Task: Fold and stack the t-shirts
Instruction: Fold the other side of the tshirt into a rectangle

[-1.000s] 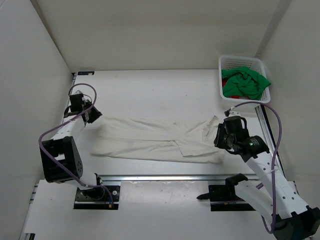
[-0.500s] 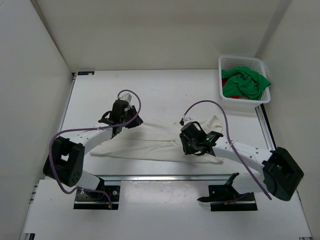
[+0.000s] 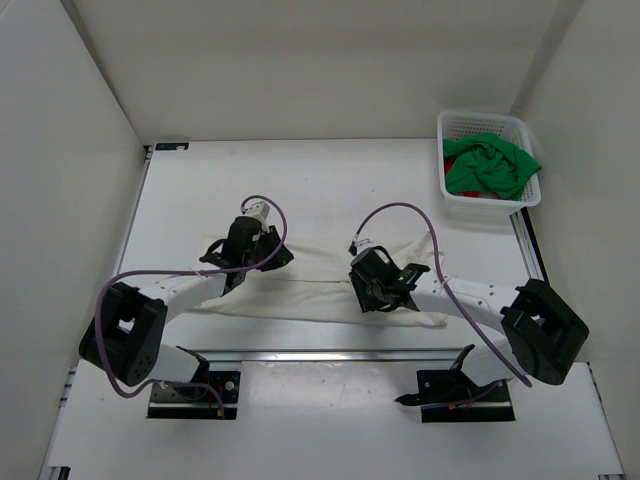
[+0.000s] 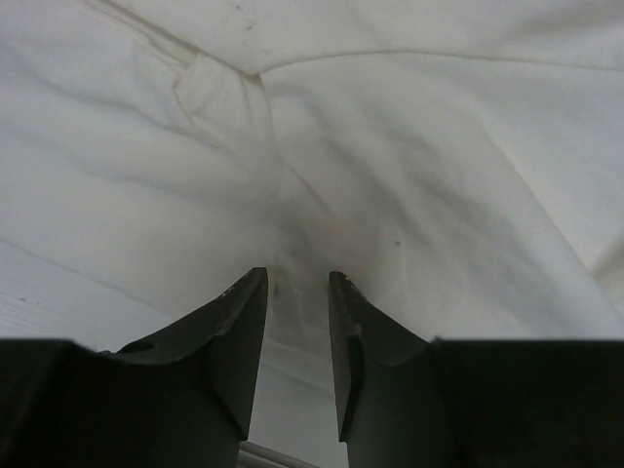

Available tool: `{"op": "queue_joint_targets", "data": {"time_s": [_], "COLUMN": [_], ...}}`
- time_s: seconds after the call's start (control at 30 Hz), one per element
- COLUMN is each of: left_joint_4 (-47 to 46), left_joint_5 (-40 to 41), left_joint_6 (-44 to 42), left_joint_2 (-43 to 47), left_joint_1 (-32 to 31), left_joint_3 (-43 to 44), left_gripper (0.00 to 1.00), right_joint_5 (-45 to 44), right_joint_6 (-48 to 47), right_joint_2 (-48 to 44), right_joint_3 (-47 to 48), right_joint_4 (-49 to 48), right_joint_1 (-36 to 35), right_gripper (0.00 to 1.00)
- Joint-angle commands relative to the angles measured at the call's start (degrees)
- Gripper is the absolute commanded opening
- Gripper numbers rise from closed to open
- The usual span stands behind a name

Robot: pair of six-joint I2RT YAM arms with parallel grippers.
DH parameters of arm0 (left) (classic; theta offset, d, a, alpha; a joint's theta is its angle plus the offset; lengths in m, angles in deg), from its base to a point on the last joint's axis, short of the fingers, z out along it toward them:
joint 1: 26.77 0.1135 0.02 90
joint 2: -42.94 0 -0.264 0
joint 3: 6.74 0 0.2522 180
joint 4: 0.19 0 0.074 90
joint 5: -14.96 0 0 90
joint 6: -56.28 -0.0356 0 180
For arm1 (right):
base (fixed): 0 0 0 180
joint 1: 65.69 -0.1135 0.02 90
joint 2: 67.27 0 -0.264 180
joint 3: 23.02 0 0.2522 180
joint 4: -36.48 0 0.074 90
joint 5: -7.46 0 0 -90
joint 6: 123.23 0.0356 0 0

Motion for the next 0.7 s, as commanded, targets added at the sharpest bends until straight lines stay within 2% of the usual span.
{"op": "queue_joint_targets", "data": {"time_s": [0.0,0.1,0.23,0.4,0.57,0.67], "left_joint_4": [-2.4,-3.1,-3.2,-2.5,-1.7,-1.9], "left_joint_5": [-1.8,-2.0,-2.0,-2.3,-3.3,-3.8], "left_joint_6": [0.1,0.4,0.5,0.4,0.4,0.3], "left_joint_2": [2.5,3.1,2.8,3.4,4.3,4.8], "left_joint_1": [0.5,0.6,0.6,0.6,1.3,1.8], "left_joint_3": [-1.0,-1.4,-1.4,-0.7,0.0,0.0], "left_gripper": [0.33,0.33,0.34,0.34,0.34,0.34], "right_joint_5": [-3.0,-3.1,-4.1,-2.8,5.0,6.7], "right_joint_6": [0.9,2.1,1.8,1.5,1.3,1.8], "right_joint_2": [0.4,-0.1,0.8,-0.5,-0.7,-0.3], "right_joint_3": [1.9,0.2,1.3,5.9,10.1,11.0], "right_joint_4": [1.3,1.4,2.8,5.7,7.9,8.8], "right_joint_1": [-1.3,-1.6,-1.4,-2.5,-1.4,-1.5], "right_gripper": [0.30,0.27,0.02,0.00,0.00,0.00]}}
